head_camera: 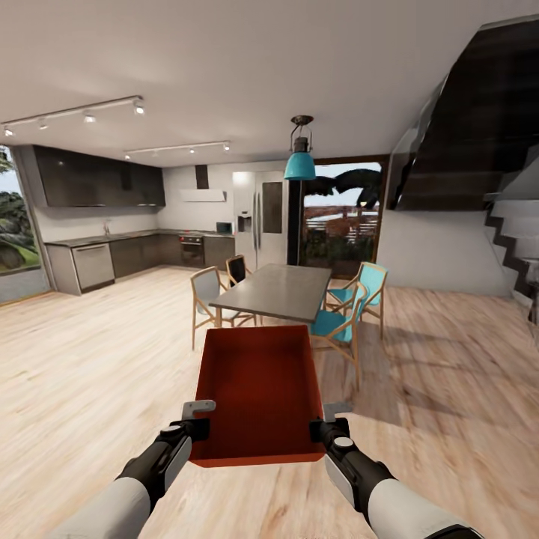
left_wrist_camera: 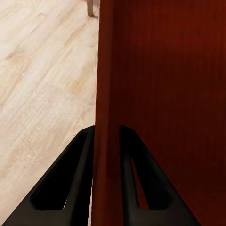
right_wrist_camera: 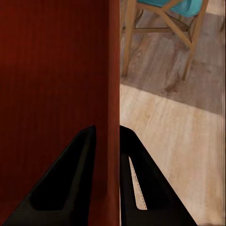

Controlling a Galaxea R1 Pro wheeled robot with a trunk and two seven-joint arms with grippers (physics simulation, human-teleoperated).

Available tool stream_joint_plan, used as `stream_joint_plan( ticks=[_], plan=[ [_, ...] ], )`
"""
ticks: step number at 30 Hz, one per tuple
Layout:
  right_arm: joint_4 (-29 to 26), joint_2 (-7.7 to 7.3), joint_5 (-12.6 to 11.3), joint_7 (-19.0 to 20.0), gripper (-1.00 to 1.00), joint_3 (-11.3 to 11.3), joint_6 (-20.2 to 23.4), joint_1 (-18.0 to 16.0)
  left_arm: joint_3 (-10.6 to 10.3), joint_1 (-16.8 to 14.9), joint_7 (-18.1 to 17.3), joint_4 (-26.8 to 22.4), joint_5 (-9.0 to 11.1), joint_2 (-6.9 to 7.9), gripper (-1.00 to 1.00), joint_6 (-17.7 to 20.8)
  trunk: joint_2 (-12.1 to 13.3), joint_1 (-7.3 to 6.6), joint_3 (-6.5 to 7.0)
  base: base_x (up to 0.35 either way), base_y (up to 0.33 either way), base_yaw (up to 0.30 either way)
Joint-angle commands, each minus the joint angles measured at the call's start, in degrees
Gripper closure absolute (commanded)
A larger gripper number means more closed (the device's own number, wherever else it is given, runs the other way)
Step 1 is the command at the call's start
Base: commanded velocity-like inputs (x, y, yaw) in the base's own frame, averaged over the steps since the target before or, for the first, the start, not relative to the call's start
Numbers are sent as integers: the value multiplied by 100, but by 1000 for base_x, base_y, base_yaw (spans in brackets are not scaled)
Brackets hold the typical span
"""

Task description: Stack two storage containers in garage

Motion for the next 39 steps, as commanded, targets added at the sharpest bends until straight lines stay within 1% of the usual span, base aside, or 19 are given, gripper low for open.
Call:
stream_joint_plan(
  ticks=[1,39],
  plan=[
    [3,-5,-24,-51,100,-92,-32,-11,31,1,68,-19,-82,27,100,47,-6,1,-8,0,0,-282],
    [43,-5,-42,-69,100,-94,-15,-11,33,1,66,6,-82,26,100,47,-6,1,-8,0,0,-282]
  ],
)
